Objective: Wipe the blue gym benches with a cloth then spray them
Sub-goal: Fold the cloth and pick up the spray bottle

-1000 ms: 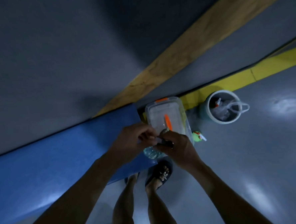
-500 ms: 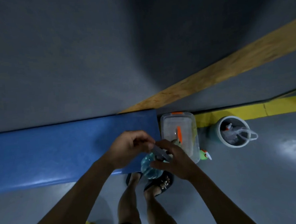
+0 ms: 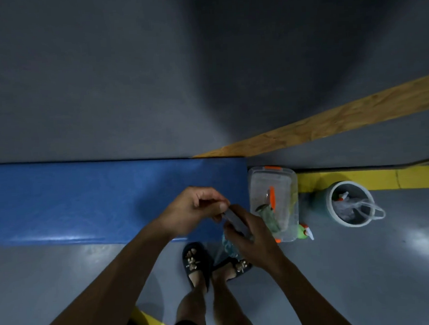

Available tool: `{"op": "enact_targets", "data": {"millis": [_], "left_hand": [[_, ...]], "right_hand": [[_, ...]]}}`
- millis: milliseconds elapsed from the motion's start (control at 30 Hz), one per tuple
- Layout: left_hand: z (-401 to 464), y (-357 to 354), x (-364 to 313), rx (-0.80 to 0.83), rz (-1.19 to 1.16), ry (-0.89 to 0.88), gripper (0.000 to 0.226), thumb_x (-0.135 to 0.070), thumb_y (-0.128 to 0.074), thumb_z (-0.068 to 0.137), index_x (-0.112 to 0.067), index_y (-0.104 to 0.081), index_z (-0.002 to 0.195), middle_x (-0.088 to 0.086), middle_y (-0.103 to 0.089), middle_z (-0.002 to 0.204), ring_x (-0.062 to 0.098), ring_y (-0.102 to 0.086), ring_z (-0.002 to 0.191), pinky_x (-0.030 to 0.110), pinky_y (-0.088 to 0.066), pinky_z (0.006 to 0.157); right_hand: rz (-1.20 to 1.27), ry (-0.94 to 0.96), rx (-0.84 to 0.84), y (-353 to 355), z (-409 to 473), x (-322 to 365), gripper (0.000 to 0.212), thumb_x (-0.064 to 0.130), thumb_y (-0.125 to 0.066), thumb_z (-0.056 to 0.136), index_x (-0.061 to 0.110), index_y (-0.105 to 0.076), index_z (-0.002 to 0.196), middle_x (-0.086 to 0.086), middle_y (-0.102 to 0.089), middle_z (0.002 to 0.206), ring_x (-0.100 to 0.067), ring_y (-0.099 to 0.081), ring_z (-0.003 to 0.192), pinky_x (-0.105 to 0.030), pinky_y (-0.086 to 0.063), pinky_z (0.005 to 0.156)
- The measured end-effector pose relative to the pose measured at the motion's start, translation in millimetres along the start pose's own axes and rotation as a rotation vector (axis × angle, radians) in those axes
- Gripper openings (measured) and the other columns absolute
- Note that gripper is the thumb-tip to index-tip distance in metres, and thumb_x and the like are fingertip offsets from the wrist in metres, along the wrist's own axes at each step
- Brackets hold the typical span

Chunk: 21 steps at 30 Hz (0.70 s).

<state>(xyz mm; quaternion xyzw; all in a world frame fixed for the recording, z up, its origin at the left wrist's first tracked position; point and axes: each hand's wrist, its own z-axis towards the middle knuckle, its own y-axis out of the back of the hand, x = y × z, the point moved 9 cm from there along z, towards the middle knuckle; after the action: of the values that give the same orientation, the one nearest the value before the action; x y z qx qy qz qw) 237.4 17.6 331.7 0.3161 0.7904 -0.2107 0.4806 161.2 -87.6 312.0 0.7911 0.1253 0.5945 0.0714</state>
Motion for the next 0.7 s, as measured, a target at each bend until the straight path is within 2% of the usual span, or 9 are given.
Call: {"op": "enact_targets", "data": {"millis": [133,267,367,433,600,700], "left_hand": [[-5,12,-6,0.008,0.005,0.02,0.016,-0.016,-0.064,0.093,-0.004,-0.071,0.099,0.012,-0.073,0.088,0.022,-0.069,0.078,0.032,-0.056,0.076],[-14,26,-16,-0.007,0.06,0.04,0.025,-0.032,-0.064,0.092,-0.009,-0.071,0.086,0.012,-0.071,0.078,0.026,-0.068,0.075,0.044,-0.057,0.079],[-22,33,-23,-0.022,0.102,0.062,0.033,-0.045,-0.064,0.088,-0.014,-0.066,0.075,0.008,-0.07,0.069,0.022,-0.069,0.068,0.039,-0.057,0.073],[-29,34,-26,-0.041,0.174,0.077,0.039,-0.049,-0.062,0.089,-0.012,-0.065,0.076,0.007,-0.07,0.068,0.02,-0.069,0.067,0.037,-0.057,0.071],[-38,29,-23,-0.089,0.245,0.071,0.048,-0.055,-0.061,0.088,-0.009,-0.063,0.075,0.007,-0.071,0.067,0.019,-0.07,0.066,0.043,-0.058,0.075],[-43,19,-14,-0.081,0.253,0.053,0.046,-0.051,-0.061,0.091,-0.008,-0.064,0.075,0.006,-0.072,0.067,0.017,-0.07,0.065,0.04,-0.058,0.073]], "right_hand": [[-0.022,0.01,-0.012,-4,5,18,0.031,0.006,-0.057,0.09,0.034,-0.058,0.103,-0.001,-0.057,0.068,-0.023,-0.054,0.056,-0.041,-0.044,0.051],[-0.075,0.048,-0.041,-10,7,40,0.029,0.003,-0.058,0.087,0.025,-0.06,0.106,0.007,-0.055,0.066,-0.016,-0.052,0.053,-0.03,-0.043,0.048],[-0.081,0.048,-0.025,-16,7,55,0.03,0.006,-0.057,0.088,0.028,-0.061,0.108,0.002,-0.058,0.068,-0.02,-0.054,0.054,-0.04,-0.045,0.05],[-0.098,0.044,-0.022,-17,3,60,0.029,0.009,-0.056,0.089,0.03,-0.061,0.107,-0.001,-0.056,0.066,-0.023,-0.052,0.053,-0.04,-0.042,0.049],[-0.148,0.067,-0.061,-14,-14,67,0.021,0.014,-0.06,0.091,0.029,-0.064,0.105,0.003,-0.053,0.063,-0.016,-0.049,0.051,-0.035,-0.038,0.047],[-0.185,0.088,-0.063,-12,-24,66,0.014,0.019,-0.066,0.089,0.029,-0.063,0.098,0.019,-0.057,0.067,-0.005,-0.055,0.059,-0.015,-0.037,0.054]]}}
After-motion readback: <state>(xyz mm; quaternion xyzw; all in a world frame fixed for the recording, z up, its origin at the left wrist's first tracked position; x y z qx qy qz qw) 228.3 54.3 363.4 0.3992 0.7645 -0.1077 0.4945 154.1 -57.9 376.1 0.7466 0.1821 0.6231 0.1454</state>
